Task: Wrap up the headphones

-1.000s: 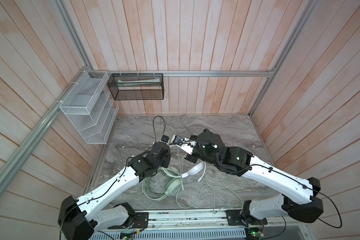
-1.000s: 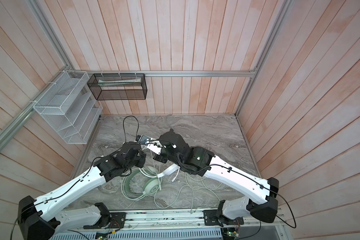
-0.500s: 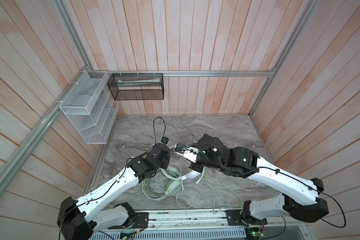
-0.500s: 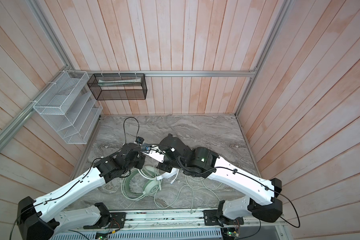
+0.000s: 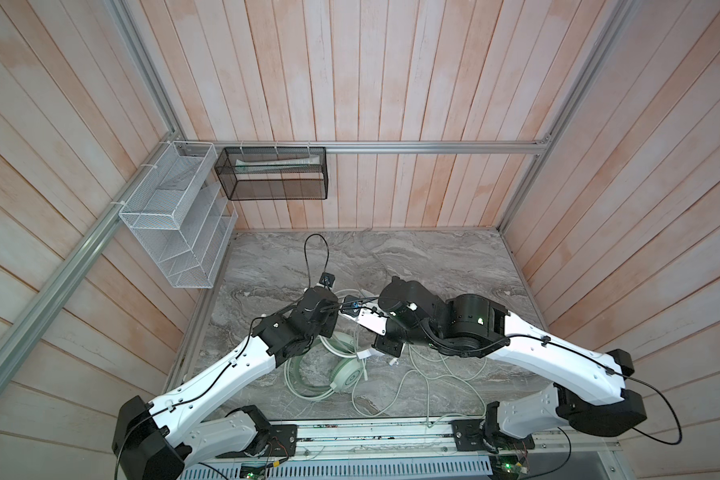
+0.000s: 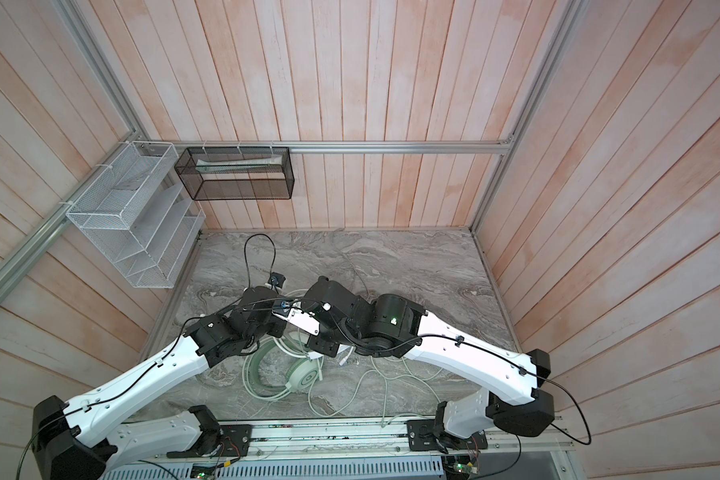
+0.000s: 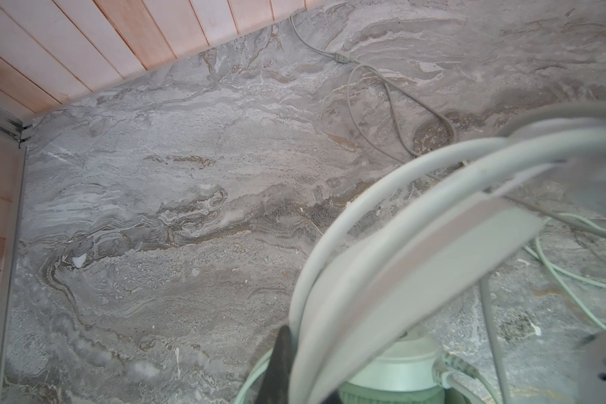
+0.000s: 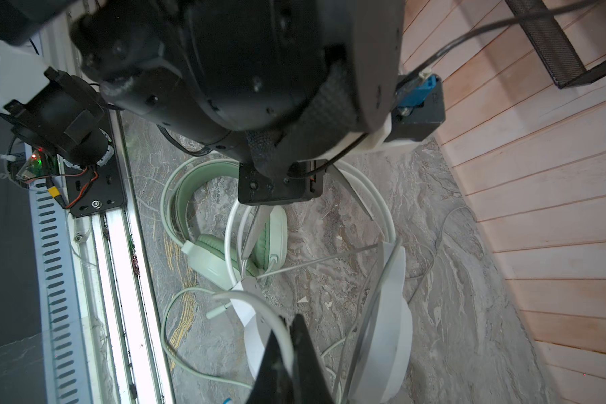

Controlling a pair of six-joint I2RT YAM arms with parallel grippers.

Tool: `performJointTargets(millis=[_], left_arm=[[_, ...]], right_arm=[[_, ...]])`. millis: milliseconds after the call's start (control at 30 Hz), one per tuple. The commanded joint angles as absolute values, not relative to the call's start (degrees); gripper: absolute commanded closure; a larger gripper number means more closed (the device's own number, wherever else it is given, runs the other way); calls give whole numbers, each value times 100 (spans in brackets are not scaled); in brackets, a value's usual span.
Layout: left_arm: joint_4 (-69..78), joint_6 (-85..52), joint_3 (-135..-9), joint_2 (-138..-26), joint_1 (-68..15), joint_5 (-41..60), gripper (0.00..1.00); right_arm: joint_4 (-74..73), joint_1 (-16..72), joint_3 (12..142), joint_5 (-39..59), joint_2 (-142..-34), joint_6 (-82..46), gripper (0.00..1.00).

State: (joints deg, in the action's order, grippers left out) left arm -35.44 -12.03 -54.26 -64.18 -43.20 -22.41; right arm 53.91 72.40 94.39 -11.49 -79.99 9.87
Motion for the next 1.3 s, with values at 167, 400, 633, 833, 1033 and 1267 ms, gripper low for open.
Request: performJointTargets(millis=[167, 400, 633, 833, 1033, 1267], left_arm=[[-3175, -1599, -5724, -5564, -4348, -2432, 100], [-3476, -1536, -5928, -5597, -4351, -2325, 100], [-3618, -1520, -5683, -5823, -4351, -2164, 100], [-3681, -1429, -5494, -5977, -4349, -2475, 100], [-3741, -1342, -5389, -6055, -4353, -2777, 100], [-3745, -1353, -5326, -6076, -4359, -2909, 100]], right_arm=[[4664, 7360, 8633, -1063, -7524, 369, 100], [4602, 7388, 8685, -1739, -7385, 507, 100], [5140, 7385, 9552, -2178, -7579, 927, 100], [5754, 7379, 10117, -2422, -7916, 1177, 100], [6026, 7374, 10063, -2524, -7816, 1201, 100], [5858, 7099, 9430, -2659, -7594, 1178, 100]])
